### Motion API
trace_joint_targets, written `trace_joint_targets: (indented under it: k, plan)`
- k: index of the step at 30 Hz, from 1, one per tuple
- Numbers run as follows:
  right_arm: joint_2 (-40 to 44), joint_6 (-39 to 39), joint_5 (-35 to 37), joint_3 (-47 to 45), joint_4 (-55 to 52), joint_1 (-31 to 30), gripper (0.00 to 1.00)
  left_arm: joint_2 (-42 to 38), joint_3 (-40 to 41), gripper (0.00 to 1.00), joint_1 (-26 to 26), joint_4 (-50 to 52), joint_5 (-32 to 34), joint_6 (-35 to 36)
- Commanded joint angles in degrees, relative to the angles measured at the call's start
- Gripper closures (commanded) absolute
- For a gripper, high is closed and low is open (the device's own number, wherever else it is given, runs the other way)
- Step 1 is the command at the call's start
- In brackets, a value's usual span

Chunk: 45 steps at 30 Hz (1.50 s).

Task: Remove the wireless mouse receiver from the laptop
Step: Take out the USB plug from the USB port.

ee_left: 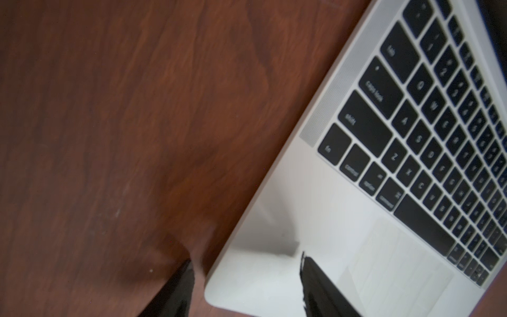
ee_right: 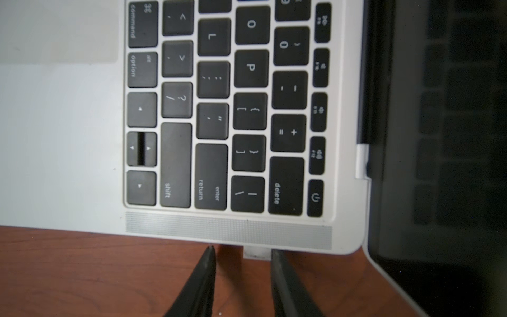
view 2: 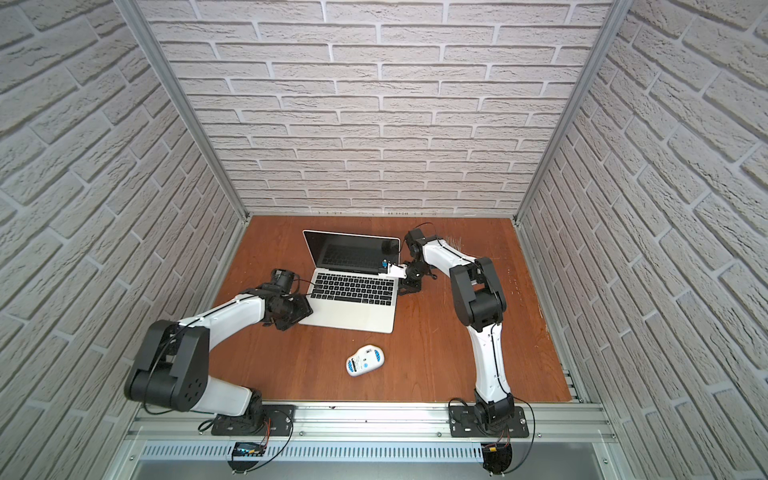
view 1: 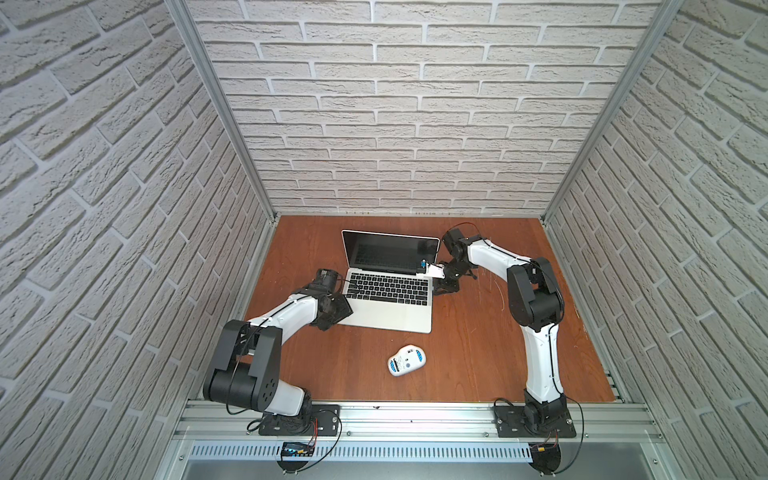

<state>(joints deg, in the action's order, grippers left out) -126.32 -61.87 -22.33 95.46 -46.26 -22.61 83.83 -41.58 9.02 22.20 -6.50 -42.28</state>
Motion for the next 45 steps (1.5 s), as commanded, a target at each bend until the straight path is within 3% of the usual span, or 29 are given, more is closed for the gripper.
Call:
trace_joint_targets:
  k: [1,9,17,20,31,37,45]
  plan:
    - [-2.5,0.1,-0.2,-0.3,-1.1,-2.5,0.71,1.7,1.2,0.35,-0.3,0.2,0.3,0.6]
    - [-2.3,1.3,0.8,-0.1,-0.5,-3.2,0.97,2.0,1.4,0.35,-0.4,-0.1,0.2,0.7]
    - [-1.8,3.3,1.8,-0.6,0.1,-3.6,0.97,2.0,1.4,0.35,-0.4,-0.3,0.0,0.5]
    - [-1.3,4.9,5.6,-0.6,0.4,-3.7,0.97,1.2,1.2,0.35,-0.4,0.1,0.1,0.4]
    - [3.1,6.9,14.3,-6.0,0.9,-1.8,0.97,-8.6,0.4,0.32,-0.4,5.0,0.4,0.0]
    - [6.3,12.0,14.9,-6.7,-2.0,0.4,0.97,-13.9,1.6,0.32,-0.4,6.6,-0.2,-1.1]
    - [15.2,24.6,16.4,-11.2,-0.3,0.2,0.97,-25.2,8.0,0.31,1.8,4.0,-7.0,-1.7]
